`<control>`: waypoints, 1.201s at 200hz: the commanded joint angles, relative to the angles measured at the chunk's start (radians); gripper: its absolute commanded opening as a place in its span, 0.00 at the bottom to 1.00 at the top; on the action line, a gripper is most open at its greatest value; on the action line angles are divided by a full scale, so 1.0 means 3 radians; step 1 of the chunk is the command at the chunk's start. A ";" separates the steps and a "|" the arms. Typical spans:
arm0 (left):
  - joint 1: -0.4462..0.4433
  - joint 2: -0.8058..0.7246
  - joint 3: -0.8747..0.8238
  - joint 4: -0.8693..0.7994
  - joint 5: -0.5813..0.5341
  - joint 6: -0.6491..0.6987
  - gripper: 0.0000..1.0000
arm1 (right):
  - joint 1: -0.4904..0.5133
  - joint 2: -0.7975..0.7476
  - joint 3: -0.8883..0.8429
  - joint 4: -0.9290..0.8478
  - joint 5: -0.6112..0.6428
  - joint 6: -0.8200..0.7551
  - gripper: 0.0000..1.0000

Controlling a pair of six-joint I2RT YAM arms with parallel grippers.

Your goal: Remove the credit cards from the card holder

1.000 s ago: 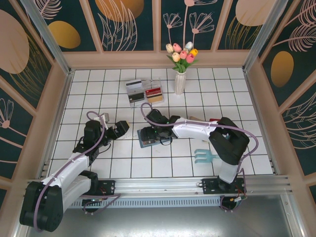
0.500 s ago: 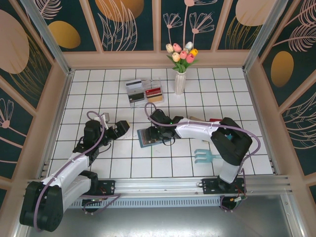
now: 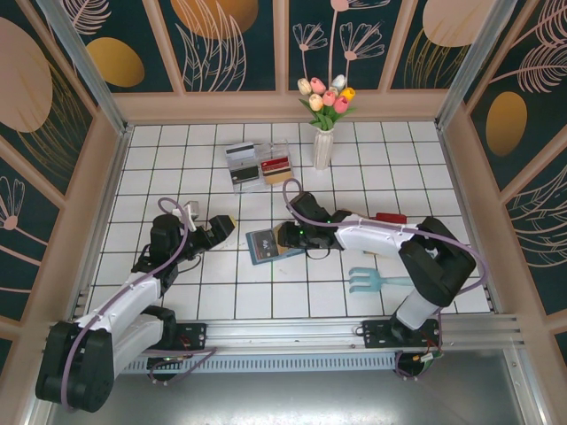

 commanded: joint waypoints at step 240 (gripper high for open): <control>-0.0783 0.1554 0.0183 0.1642 0.0588 -0.1174 0.41 | -0.0394 -0.0225 -0.1239 0.2467 -0.1295 0.0861 0.10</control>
